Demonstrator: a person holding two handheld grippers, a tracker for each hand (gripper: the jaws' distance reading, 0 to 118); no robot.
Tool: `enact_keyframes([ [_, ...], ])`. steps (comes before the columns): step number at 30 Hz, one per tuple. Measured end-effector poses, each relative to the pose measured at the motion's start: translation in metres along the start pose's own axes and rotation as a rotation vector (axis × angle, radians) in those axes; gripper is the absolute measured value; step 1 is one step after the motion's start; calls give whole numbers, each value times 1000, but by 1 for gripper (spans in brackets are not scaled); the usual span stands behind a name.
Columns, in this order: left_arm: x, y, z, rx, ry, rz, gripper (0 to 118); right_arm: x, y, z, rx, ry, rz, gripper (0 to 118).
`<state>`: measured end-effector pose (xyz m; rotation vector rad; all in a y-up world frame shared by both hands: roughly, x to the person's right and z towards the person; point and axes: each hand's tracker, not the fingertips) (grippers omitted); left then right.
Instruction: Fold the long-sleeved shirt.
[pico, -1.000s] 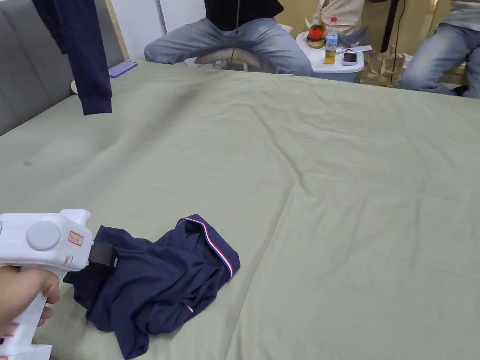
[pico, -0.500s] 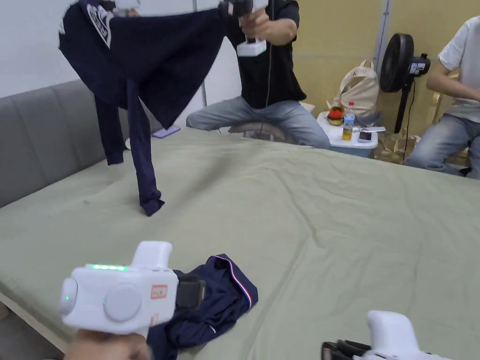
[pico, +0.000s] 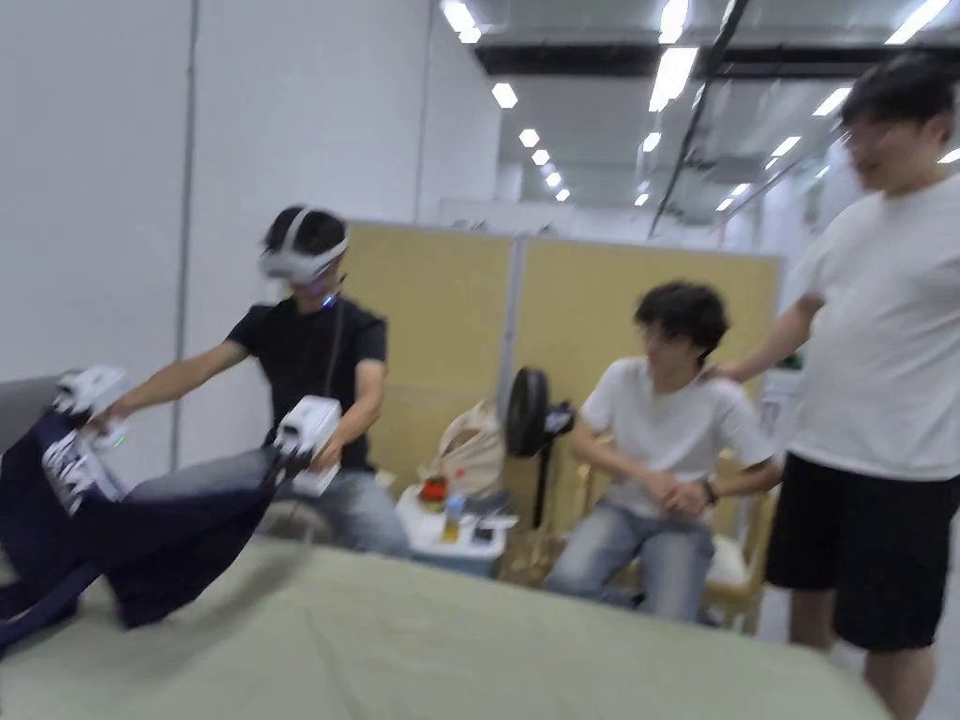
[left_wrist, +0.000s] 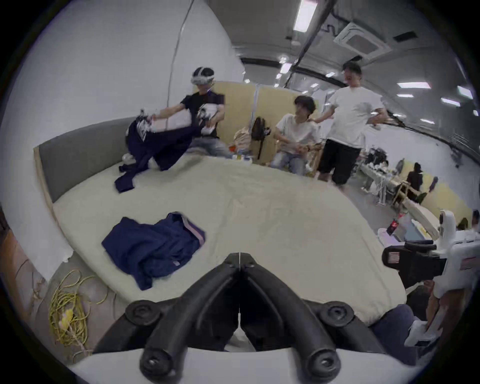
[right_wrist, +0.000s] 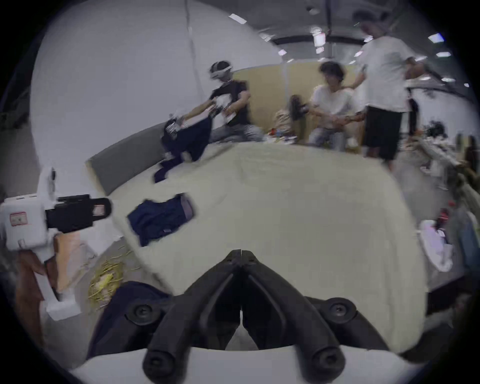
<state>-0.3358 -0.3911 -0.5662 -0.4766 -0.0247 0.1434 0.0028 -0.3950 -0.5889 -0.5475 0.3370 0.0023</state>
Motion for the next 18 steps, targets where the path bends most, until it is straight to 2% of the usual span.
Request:
enact_keyframes([
  [4, 45, 7, -11, 29, -112, -44, 0, 50, -8, 47, 31, -233, 5, 1],
  [7, 80, 13, -16, 63, -162, -103, 0, 70, -13, 69, 72, -288, -45, 3],
  [8, 89, 15, -16, 82, -184, -114, 1, 73, -14, 76, 96, -301, -58, 14],
  [9, 100, 18, -14, 105, -201, -125, 23, 76, -14, 83, 127, -322, -74, 53],
  [10, 108, 20, -12, 117, -215, -137, 57, 78, -12, 90, 155, -339, -96, 99],
  [11, 116, 21, -12, 117, -221, -143, 94, 80, -10, 92, 170, -366, -114, 118],
  [12, 124, 22, -12, 110, -224, -150, 118, 80, -10, 89, 132, -414, -153, 115],
  [13, 128, 23, -15, 104, -232, -153, 116, 82, -7, 91, 205, -446, -162, 116],
  [14, 133, 23, -9, 122, -266, -155, 116, 86, -9, 92, 232, -431, -197, 116],
  [16, 142, 27, -5, 125, -270, -156, 116, 93, -10, 97, 256, -335, -219, 116],
  [18, 144, 28, -1, 126, -266, -165, 116, 85, -1, 117, 297, -291, -229, 116],
])
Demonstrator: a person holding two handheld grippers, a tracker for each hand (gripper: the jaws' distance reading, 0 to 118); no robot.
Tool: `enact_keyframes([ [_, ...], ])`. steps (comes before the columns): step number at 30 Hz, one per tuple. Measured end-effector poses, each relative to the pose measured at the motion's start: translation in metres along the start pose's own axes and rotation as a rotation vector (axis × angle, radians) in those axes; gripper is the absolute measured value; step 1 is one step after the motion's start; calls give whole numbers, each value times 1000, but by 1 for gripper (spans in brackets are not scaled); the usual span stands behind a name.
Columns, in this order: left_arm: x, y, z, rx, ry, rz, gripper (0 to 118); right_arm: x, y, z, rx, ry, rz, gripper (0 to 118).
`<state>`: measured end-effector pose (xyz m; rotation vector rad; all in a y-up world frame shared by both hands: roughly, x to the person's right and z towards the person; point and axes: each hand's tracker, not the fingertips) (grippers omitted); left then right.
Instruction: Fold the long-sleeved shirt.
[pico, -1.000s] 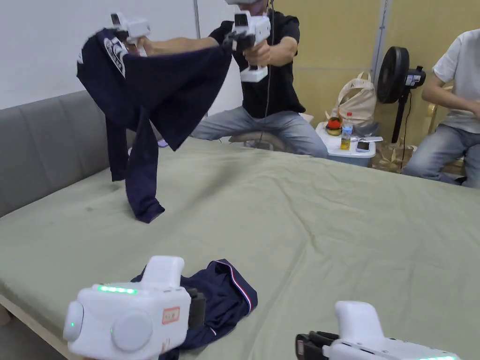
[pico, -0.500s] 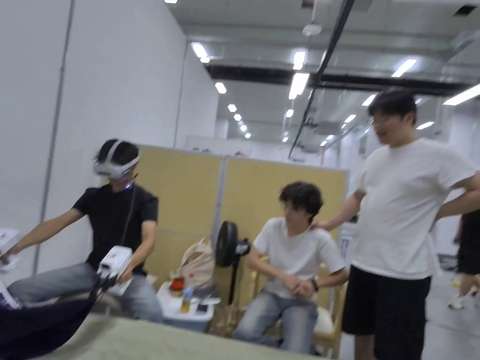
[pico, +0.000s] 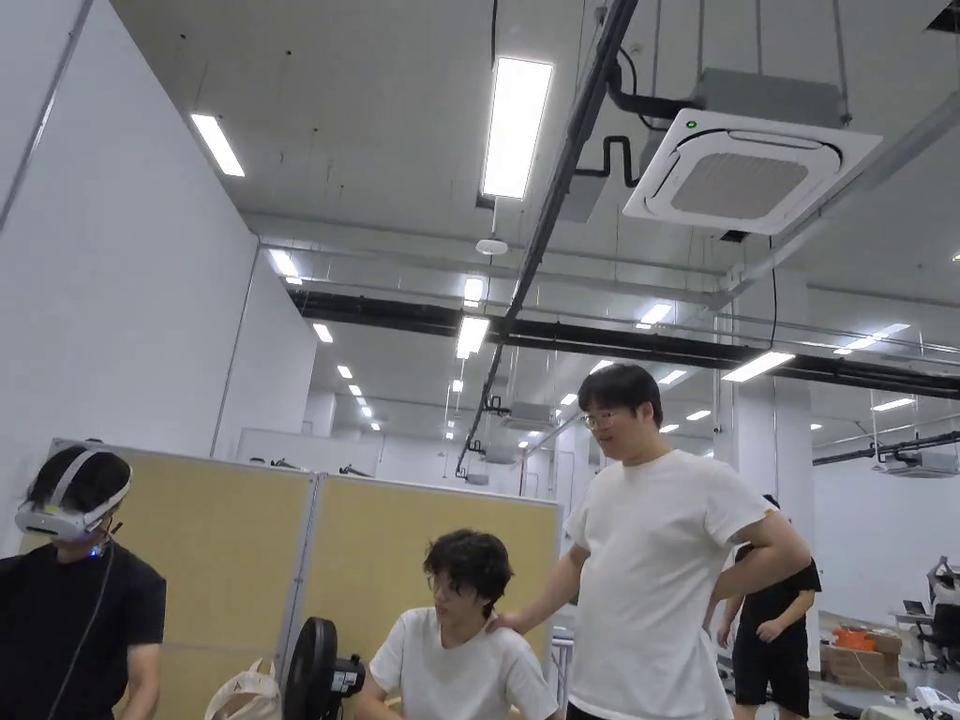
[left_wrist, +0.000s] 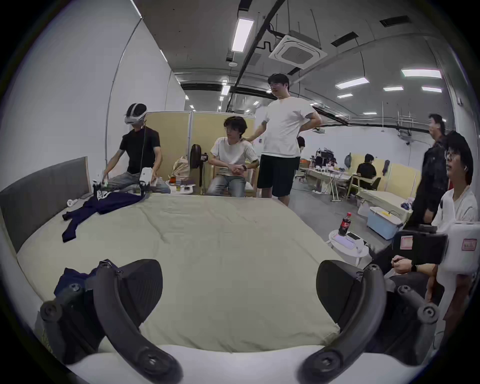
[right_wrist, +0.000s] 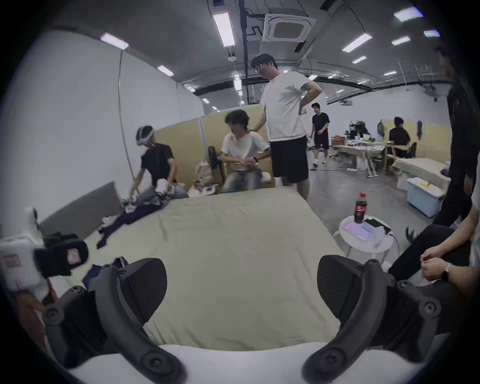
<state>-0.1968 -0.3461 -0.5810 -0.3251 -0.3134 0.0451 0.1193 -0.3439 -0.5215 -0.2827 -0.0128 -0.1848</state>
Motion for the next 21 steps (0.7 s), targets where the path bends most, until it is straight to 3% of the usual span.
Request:
enact_keyframes([
  [3, 3, 2, 6, 4, -10, -18, 116, -9, 11, 14, 46, -24, -52, 116],
  [6, 4, 5, 9, -4, -14, -21, 116, -15, 16, 13, -39, -104, -81, 116],
  [8, 7, 7, 14, 1, -8, -24, 116, -14, 6, -5, -96, -124, -43, 116],
  [12, 8, 7, 15, 6, 3, -21, 116, -30, 13, 0, -8, -119, 70, 116],
  [15, 5, 8, 12, 1, 3, -6, 116, -35, 6, 12, 70, -58, 47, 116],
  [16, 4, 7, 11, -1, 2, -2, 116, -35, 8, 11, 68, -73, 43, 116],
  [18, 2, 9, 10, -6, 4, 6, 116, -45, 8, 13, 52, -121, 132, 116],
  [20, 5, 8, 10, -3, 6, 8, 116, -50, 5, 4, 57, -227, 140, 116],
  [21, 4, 9, 10, -2, 4, 9, 116, -51, 5, 1, 69, -219, 134, 116],
])
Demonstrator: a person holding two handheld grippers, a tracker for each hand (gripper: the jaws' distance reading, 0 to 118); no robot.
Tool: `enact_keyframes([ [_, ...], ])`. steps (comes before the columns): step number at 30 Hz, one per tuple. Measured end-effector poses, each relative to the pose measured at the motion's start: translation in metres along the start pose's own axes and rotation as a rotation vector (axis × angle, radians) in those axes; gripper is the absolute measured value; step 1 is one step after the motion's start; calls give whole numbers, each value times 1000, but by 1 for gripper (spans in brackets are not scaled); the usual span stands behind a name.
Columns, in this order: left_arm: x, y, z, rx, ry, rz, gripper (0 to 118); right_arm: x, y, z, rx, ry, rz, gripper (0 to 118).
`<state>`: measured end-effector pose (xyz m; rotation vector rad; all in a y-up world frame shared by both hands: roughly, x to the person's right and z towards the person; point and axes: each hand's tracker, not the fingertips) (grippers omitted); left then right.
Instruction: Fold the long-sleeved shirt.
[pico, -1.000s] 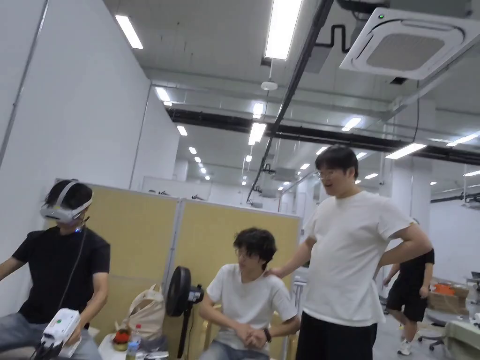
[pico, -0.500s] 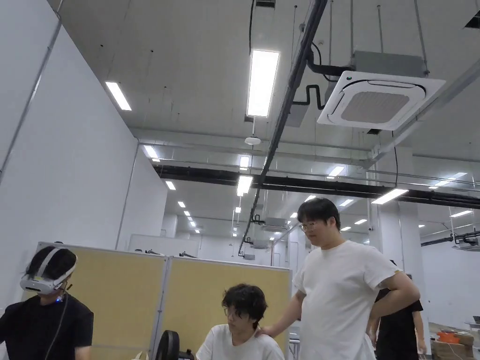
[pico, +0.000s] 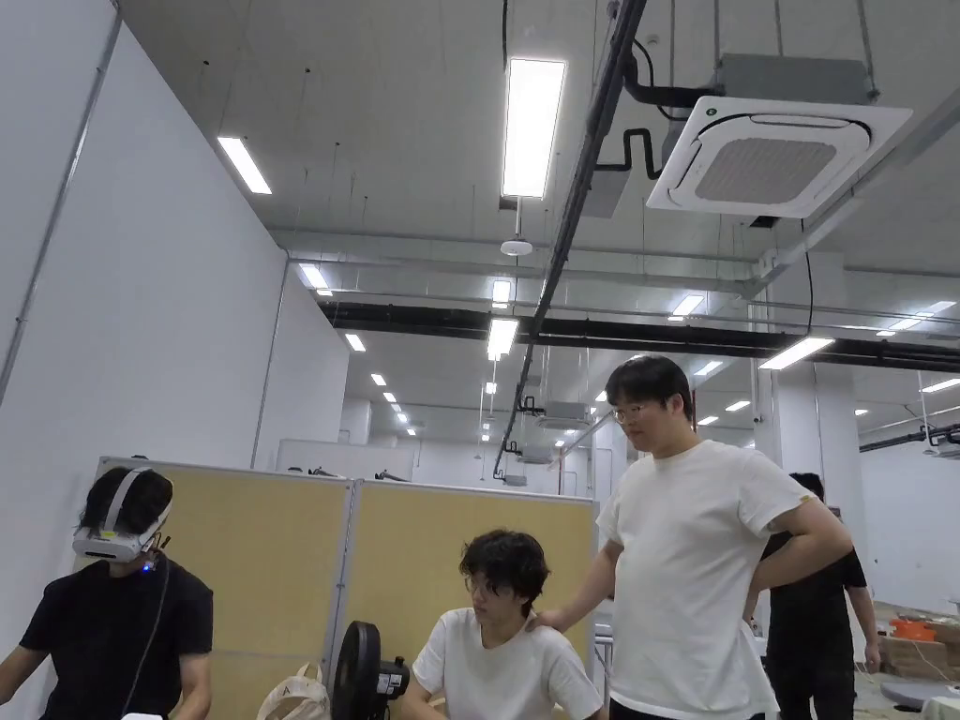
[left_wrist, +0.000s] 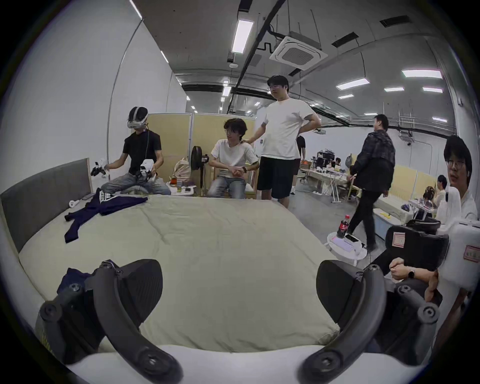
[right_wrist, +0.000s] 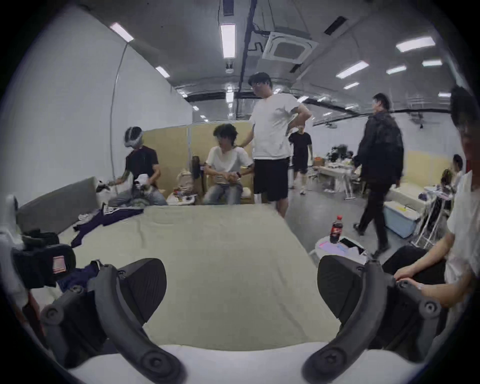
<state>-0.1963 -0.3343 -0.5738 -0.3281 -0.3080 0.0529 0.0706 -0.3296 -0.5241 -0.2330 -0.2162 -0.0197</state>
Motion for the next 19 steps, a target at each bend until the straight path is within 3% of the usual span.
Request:
enact_keyframes([
  [4, 2, 2, -6, -18, -20, 3, 116, -4, 7, 1, -57, 35, 32, 117],
  [8, 2, -3, -16, -22, -22, 3, 116, -5, 3, -8, -85, 99, -10, 118],
  [11, 3, -2, -20, -37, -12, 22, 116, -11, 5, -18, -178, 113, 27, 118],
  [13, 0, -1, -25, -47, -6, 31, 116, -13, 4, -23, -148, 143, 30, 118],
  [15, 0, 0, -29, -50, 4, 29, 116, -13, 6, -27, -161, 173, -1, 118],
  [19, 3, 11, -35, -47, 5, 6, 116, -20, 7, -46, -180, 117, 47, 118],
])
